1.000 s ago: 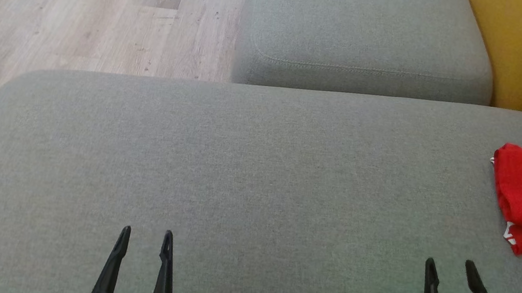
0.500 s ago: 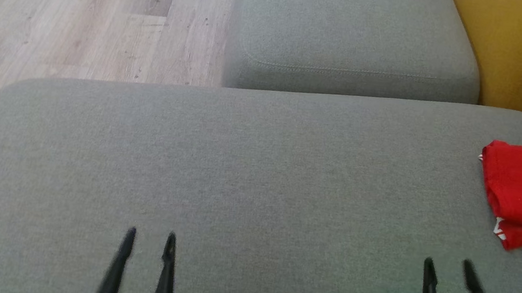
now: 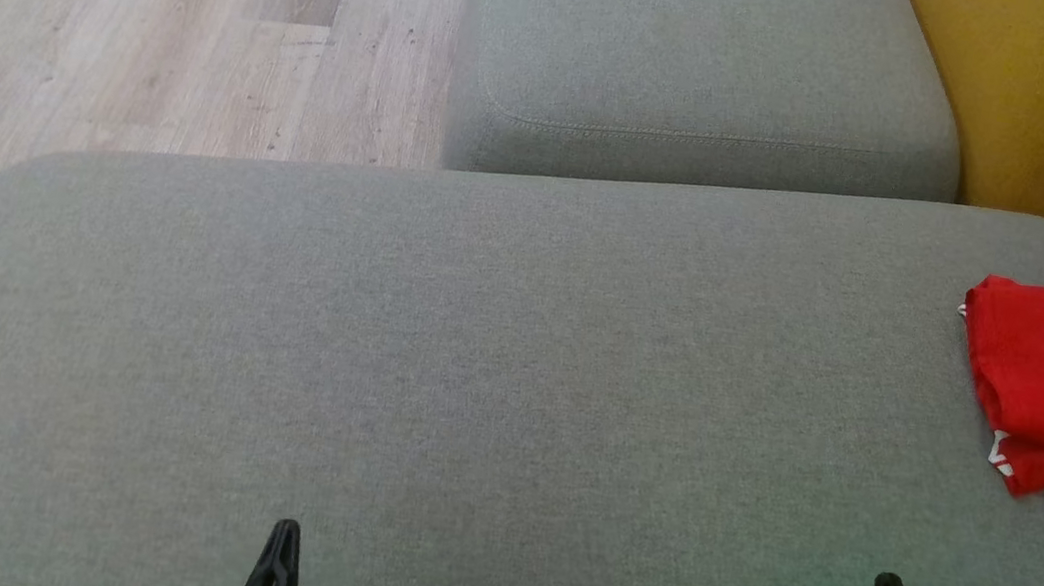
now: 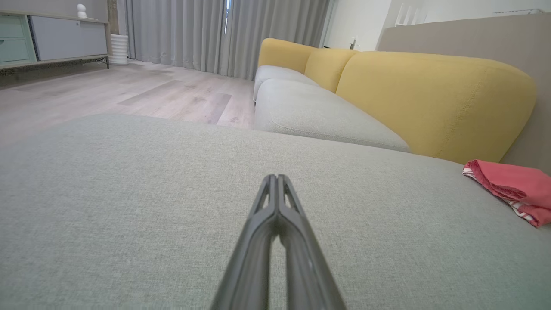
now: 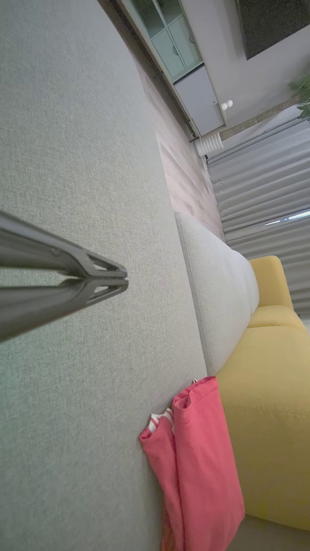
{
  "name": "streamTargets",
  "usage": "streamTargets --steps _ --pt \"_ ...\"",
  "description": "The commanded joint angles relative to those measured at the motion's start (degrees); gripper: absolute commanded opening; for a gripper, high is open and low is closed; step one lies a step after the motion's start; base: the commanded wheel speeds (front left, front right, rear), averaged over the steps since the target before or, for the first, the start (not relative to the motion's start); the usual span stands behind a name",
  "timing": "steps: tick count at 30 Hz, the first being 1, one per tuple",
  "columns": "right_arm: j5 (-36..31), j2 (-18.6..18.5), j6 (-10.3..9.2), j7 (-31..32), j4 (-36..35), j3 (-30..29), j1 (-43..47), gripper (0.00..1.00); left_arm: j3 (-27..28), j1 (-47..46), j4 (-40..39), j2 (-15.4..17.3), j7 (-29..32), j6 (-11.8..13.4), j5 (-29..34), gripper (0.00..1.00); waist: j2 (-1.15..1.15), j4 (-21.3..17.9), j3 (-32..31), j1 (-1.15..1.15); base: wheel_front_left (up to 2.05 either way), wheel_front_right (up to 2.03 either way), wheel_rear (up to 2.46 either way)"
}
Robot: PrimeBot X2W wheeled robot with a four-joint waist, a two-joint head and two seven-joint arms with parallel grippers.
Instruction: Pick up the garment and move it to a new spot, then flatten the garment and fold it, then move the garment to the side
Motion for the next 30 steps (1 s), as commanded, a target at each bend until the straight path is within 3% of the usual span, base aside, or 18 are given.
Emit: streamTargets --steps 1,30 --pt "1.6 -0.4 0.03 0.4 -1.5 -0.2 -2.5 0.0 1.0 -2.6 -1.6 0.3 0.1 -0.3 -1.4 0.0 0.0 0.0 0.1 0.0 0.0 0.0 0.0" --pt "22.6 -1.0 0.13 4.6 -0.1 -1.1 -7.8 0.0 5.7 -7.7 1.4 1.1 4.2 -4.0 -22.0 0.0 0.0 -0.2 1.6 0.0 0.0 0.0 0.0"
